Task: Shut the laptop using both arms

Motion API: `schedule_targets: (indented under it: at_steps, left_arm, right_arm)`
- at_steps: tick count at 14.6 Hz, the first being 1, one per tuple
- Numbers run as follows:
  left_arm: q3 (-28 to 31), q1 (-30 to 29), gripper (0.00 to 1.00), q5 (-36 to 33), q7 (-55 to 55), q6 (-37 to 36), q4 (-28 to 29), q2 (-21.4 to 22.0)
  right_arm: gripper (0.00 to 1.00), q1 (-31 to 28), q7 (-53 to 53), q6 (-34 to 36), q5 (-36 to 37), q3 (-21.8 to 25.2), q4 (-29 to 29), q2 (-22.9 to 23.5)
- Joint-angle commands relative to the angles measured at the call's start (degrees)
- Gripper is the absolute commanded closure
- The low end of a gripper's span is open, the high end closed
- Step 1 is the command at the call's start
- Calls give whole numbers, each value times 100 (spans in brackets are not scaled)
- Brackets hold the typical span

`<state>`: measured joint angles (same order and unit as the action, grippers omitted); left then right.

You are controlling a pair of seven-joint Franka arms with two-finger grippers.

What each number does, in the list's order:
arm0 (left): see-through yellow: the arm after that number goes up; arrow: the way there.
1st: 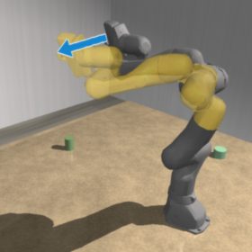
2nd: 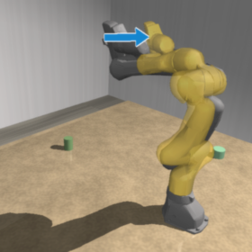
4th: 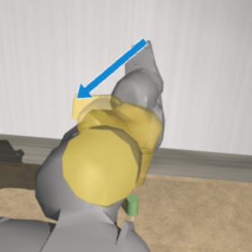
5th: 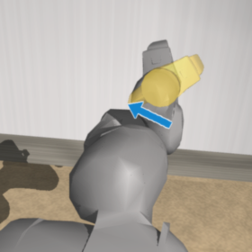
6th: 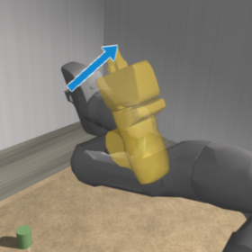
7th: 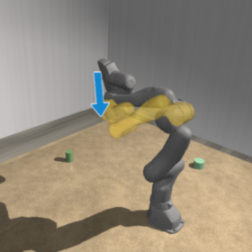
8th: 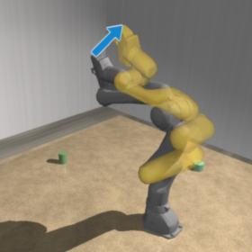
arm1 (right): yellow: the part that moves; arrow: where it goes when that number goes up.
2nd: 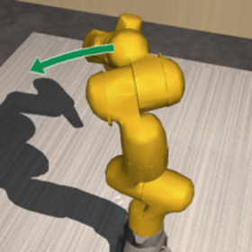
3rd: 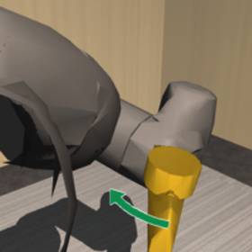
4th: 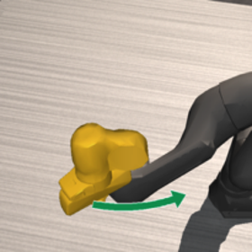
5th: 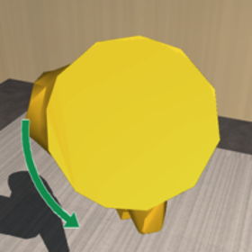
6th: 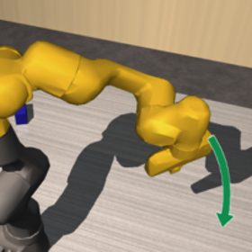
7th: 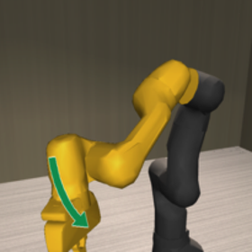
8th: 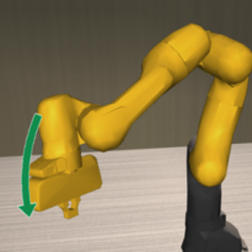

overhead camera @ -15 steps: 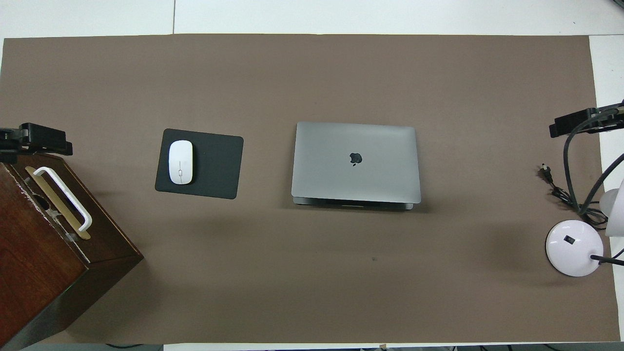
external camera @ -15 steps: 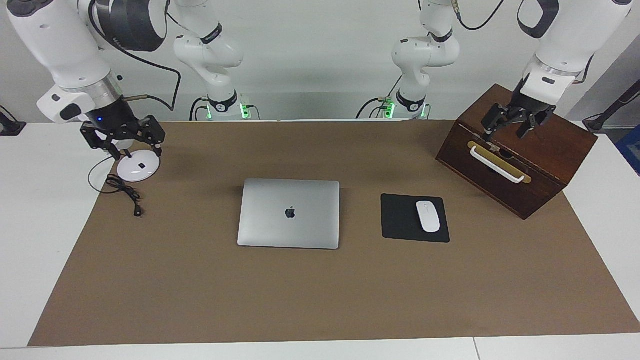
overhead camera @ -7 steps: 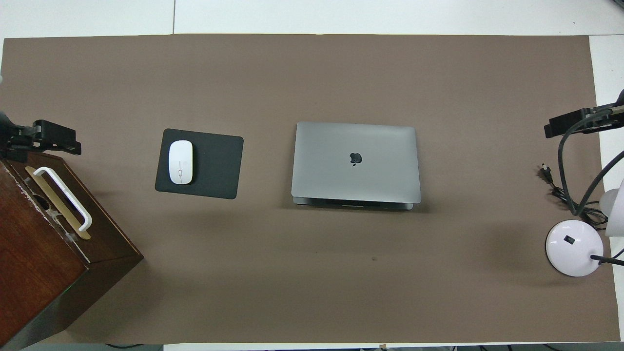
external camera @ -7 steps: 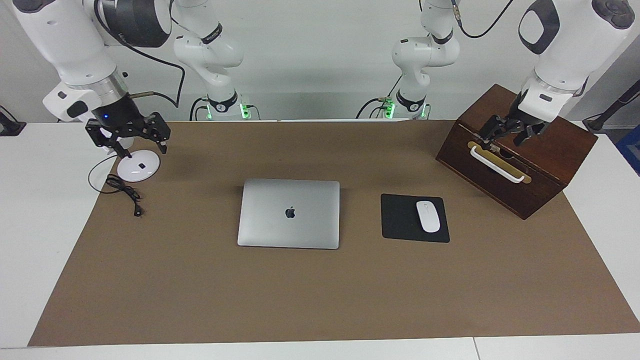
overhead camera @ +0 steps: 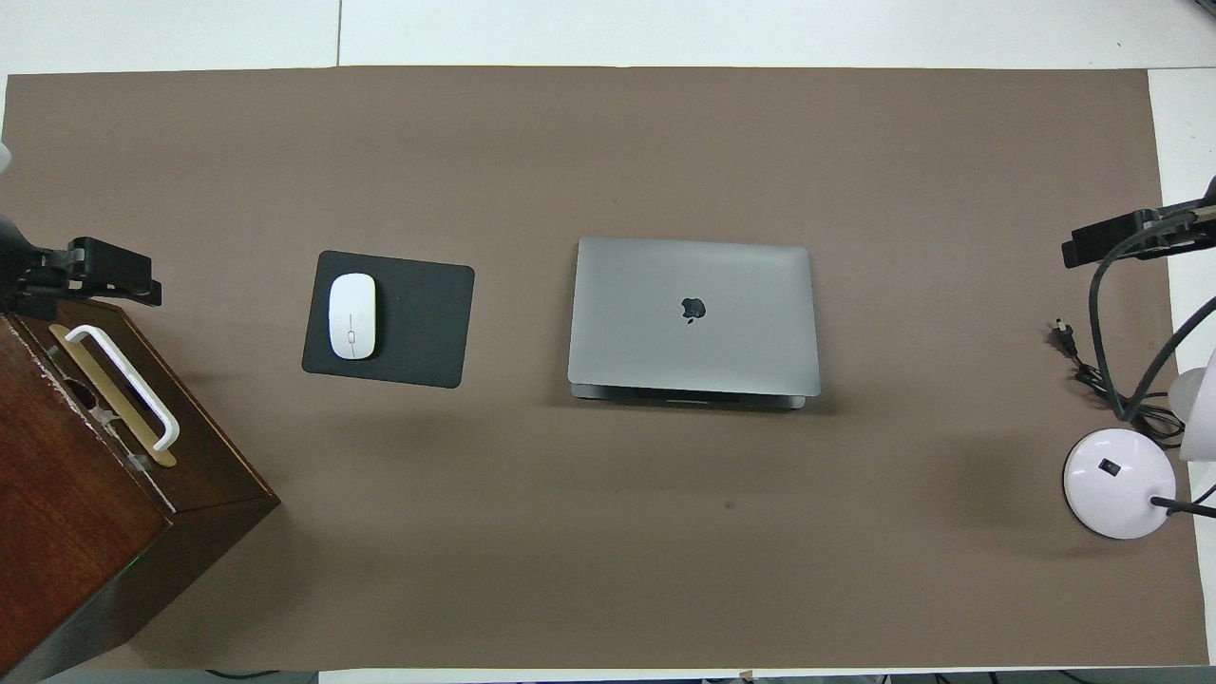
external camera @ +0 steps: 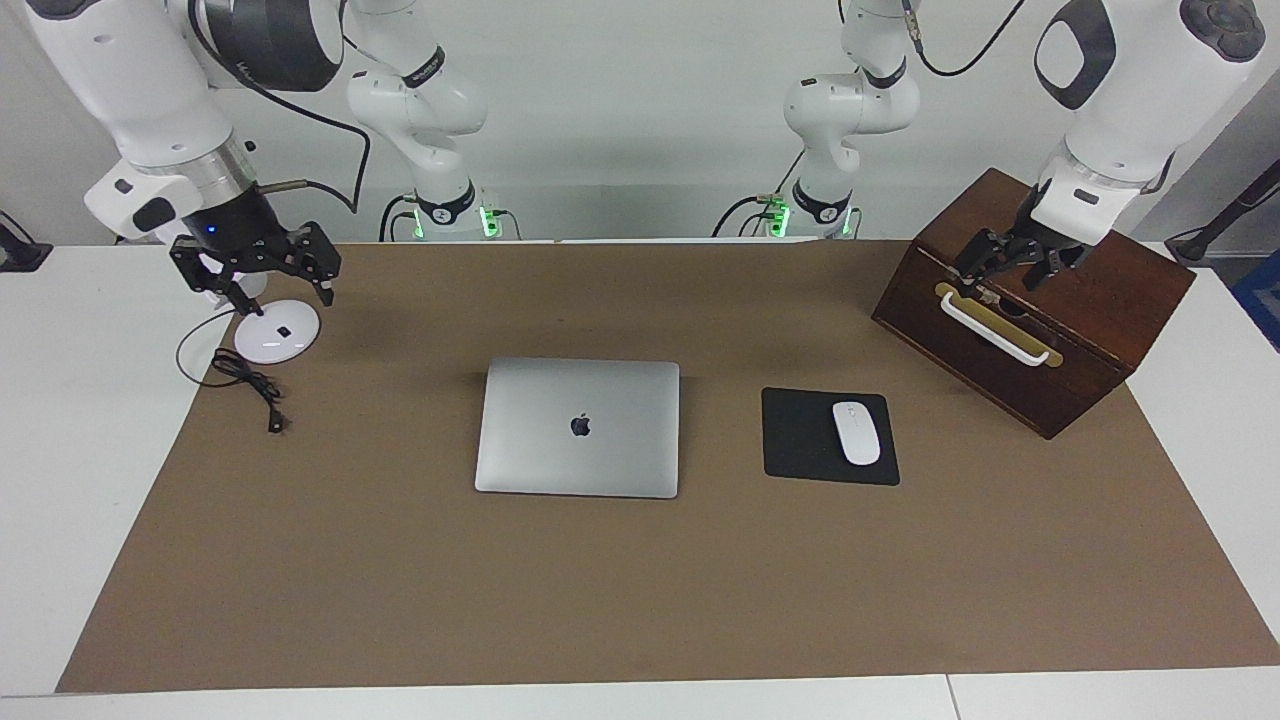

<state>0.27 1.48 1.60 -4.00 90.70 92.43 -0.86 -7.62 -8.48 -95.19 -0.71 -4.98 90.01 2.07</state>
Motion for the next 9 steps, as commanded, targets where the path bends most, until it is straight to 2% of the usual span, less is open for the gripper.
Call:
schedule_targets:
  at_steps: [1,9]
  left_arm:
    - [-36,-51,0,-90,75,-105,-32,16]
    - [-36,-69,0,-90,75,-114,-32,16]
  right_arm:
    - [0,-3,101,70,71,-38,8,-58]
    - [0,-3,101,53,71,-38,43,-76]
